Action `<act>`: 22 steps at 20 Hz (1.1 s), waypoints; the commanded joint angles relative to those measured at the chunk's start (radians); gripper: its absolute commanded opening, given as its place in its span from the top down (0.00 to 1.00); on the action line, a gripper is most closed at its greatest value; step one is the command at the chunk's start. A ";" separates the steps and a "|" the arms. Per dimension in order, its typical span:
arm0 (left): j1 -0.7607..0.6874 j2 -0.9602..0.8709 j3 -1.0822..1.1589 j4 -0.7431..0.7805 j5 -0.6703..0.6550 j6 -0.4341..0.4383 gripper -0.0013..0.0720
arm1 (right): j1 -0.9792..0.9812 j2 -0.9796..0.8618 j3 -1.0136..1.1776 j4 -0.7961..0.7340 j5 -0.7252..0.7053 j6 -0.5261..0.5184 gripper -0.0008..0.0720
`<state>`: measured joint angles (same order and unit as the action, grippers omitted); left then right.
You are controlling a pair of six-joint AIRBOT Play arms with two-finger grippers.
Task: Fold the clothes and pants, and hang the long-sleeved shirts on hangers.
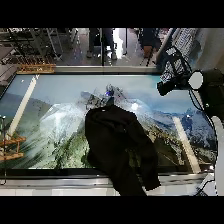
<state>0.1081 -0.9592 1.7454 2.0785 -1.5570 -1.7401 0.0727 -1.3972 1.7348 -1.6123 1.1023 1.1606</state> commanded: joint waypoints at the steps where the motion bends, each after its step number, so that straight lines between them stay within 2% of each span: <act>1: 0.000 0.000 0.000 0.000 0.000 0.000 0.29 | 0.001 -0.001 0.000 0.000 0.000 0.000 0.02; 10: 0.000 0.000 0.000 0.000 0.000 0.000 0.29 | 0.001 -0.001 0.000 0.000 0.000 0.000 0.02; 12: 0.002 -0.002 0.000 0.024 0.018 0.126 0.29 | 0.001 -0.001 0.000 0.000 0.000 0.000 0.02; 14: 0.003 -0.002 0.000 0.023 0.021 0.148 0.29 | 0.001 -0.001 0.000 0.004 -0.001 0.004 0.02; 16: 0.005 -0.003 0.000 0.023 0.021 0.147 0.29 | 0.001 0.001 0.000 0.084 0.006 0.042 0.02; 18: 0.005 -0.007 0.000 -0.003 0.027 0.135 0.29 | 0.001 0.008 0.000 0.229 0.024 0.141 0.02; 19: 0.005 -0.015 0.000 -0.025 0.037 0.093 0.29 | 0.001 0.008 0.001 0.282 0.019 0.200 0.02; 22: 0.005 -0.061 0.000 -0.133 0.023 -0.114 0.29 | 0.001 0.007 0.001 0.334 -0.008 0.285 0.02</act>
<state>0.1120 -0.9886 1.7454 2.0399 -1.5314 -1.7035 0.0727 -1.3911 1.7348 -1.3773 1.1114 1.3434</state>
